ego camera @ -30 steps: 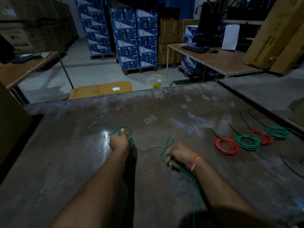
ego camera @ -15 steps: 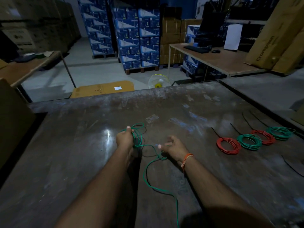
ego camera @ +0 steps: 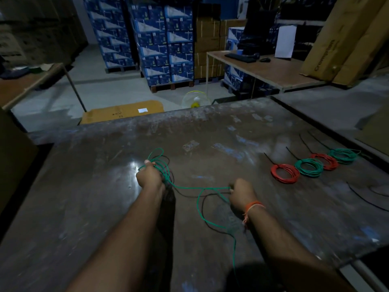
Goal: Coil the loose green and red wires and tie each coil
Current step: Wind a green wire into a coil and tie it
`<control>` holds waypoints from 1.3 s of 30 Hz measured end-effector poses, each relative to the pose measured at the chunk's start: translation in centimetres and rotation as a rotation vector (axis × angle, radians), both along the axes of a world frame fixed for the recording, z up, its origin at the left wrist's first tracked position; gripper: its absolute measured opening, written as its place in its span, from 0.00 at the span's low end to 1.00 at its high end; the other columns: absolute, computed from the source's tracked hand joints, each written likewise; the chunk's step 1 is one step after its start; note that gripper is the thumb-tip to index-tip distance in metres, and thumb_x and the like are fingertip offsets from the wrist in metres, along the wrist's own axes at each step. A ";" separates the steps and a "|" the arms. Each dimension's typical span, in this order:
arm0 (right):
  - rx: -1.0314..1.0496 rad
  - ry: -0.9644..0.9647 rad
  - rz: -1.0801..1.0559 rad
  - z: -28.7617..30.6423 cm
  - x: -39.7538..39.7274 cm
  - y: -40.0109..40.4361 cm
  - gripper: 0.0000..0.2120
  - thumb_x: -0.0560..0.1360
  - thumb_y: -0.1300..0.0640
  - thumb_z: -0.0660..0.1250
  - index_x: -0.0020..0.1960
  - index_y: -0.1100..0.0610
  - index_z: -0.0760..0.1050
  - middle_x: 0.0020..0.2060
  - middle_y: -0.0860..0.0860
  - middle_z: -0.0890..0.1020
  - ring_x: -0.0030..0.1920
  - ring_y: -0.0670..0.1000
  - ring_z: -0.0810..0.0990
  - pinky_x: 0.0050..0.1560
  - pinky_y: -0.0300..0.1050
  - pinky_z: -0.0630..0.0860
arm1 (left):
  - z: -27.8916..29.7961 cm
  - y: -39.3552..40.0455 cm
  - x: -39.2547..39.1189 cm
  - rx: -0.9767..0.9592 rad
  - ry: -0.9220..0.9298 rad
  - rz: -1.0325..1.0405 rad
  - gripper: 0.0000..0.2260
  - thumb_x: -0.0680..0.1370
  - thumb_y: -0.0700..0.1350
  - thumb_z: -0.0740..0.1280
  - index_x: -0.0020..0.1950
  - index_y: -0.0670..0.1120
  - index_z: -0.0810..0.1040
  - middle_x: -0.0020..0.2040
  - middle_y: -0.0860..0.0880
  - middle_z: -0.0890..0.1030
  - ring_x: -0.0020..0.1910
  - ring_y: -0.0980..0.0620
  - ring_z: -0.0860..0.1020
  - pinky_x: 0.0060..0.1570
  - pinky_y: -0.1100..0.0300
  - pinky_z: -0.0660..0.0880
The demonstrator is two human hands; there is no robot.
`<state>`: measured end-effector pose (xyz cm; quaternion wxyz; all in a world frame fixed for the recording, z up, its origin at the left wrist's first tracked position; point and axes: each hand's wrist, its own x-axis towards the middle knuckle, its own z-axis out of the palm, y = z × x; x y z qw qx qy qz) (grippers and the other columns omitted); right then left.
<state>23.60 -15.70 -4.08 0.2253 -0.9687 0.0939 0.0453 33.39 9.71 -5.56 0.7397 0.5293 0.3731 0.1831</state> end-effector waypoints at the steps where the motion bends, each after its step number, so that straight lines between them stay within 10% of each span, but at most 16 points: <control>1: 0.004 0.026 -0.003 -0.2 -0.6 0.0 0.11 0.75 0.66 0.65 0.53 0.60 0.84 0.52 0.61 0.85 0.58 0.61 0.82 0.56 0.46 0.76 | 0.1 -0.1 -0.3 -0.007 -0.010 -0.008 0.17 0.82 0.50 0.65 0.33 0.47 0.75 0.26 0.49 0.69 0.20 0.52 0.67 0.27 0.63 0.65; 4: 0.560 -0.101 -0.226 -0.4 -2.4 -0.3 0.14 0.72 0.68 0.62 0.36 0.54 0.82 0.34 0.58 0.84 0.35 0.57 0.82 0.35 0.45 0.78 | 0.2 -0.1 -1.4 -0.028 -0.047 -0.026 0.18 0.83 0.49 0.64 0.33 0.47 0.75 0.25 0.49 0.69 0.17 0.55 0.66 0.25 0.63 0.64; 7: 1.379 0.043 -0.430 1.5 -5.1 -0.8 0.14 0.78 0.71 0.55 0.45 0.57 0.75 0.35 0.59 0.81 0.26 0.54 0.80 0.22 0.36 0.72 | 0.6 0.0 -3.6 -0.008 -0.061 0.004 0.17 0.82 0.50 0.66 0.33 0.47 0.76 0.28 0.48 0.74 0.24 0.49 0.73 0.31 0.58 0.72; 12: 1.648 0.164 -0.283 4.3 -9.8 -3.6 0.15 0.77 0.75 0.53 0.53 0.61 0.73 0.38 0.63 0.80 0.25 0.50 0.79 0.19 0.33 0.69 | 1.2 -1.0 -8.0 0.048 -0.077 0.020 0.15 0.78 0.53 0.67 0.34 0.46 0.77 0.33 0.47 0.76 0.37 0.46 0.76 0.40 0.48 0.75; 16: 1.886 0.173 -0.145 5.2 -14.9 -6.2 0.12 0.74 0.72 0.59 0.55 0.74 0.75 0.46 0.69 0.83 0.43 0.59 0.88 0.40 0.38 0.84 | 2.1 -3.0 -12.7 0.122 -0.132 0.090 0.14 0.79 0.52 0.66 0.35 0.48 0.77 0.33 0.49 0.76 0.37 0.47 0.76 0.39 0.53 0.72; 18: 1.873 0.119 -0.040 4.8 -17.6 -8.1 0.15 0.74 0.74 0.60 0.60 0.74 0.73 0.54 0.69 0.82 0.53 0.58 0.87 0.48 0.39 0.84 | 1.8 -4.4 -15.9 0.119 -0.150 0.114 0.15 0.80 0.52 0.65 0.35 0.47 0.75 0.32 0.48 0.74 0.32 0.48 0.74 0.37 0.54 0.70; 21: 1.436 0.044 0.022 4.3 -21.6 -9.8 0.06 0.81 0.68 0.62 0.55 0.68 0.76 0.42 0.62 0.86 0.39 0.47 0.87 0.35 0.32 0.80 | 1.5 -6.8 -21.6 0.130 -0.144 0.147 0.17 0.82 0.49 0.65 0.34 0.47 0.74 0.30 0.48 0.72 0.24 0.52 0.71 0.30 0.58 0.69; 26: 0.893 0.115 0.070 3.9 -26.9 -12.8 0.23 0.85 0.54 0.57 0.34 0.60 0.77 0.26 0.50 0.80 0.28 0.44 0.75 0.24 0.36 0.62 | -0.4 -9.5 -29.5 0.130 -0.046 0.140 0.18 0.79 0.56 0.66 0.44 0.41 0.81 0.43 0.41 0.83 0.42 0.42 0.82 0.48 0.47 0.81; 30: 1.442 0.530 0.028 5.6 -29.9 -15.1 0.28 0.81 0.52 0.56 0.26 0.60 0.74 0.38 0.56 0.83 0.31 0.50 0.74 0.26 0.38 0.64 | -0.2 -10.7 -33.4 0.228 -0.056 0.114 0.18 0.81 0.54 0.64 0.38 0.43 0.79 0.38 0.44 0.79 0.38 0.47 0.77 0.42 0.50 0.77; 34: 1.923 0.477 -0.137 4.4 -31.0 -15.1 0.25 0.81 0.48 0.59 0.41 0.67 0.82 0.38 0.60 0.82 0.30 0.49 0.73 0.25 0.35 0.67 | 0.2 -11.1 -35.7 0.326 -0.016 0.088 0.20 0.79 0.56 0.65 0.34 0.42 0.76 0.33 0.45 0.76 0.36 0.46 0.76 0.40 0.45 0.77; 39: 1.068 0.370 0.027 -1.4 -31.9 -15.0 0.11 0.79 0.58 0.69 0.41 0.61 0.75 0.31 0.55 0.72 0.22 0.44 0.74 0.23 0.34 0.68 | 1.2 -10.8 -36.5 0.385 0.004 0.040 0.22 0.77 0.57 0.66 0.29 0.45 0.79 0.33 0.37 0.80 0.38 0.37 0.81 0.42 0.44 0.77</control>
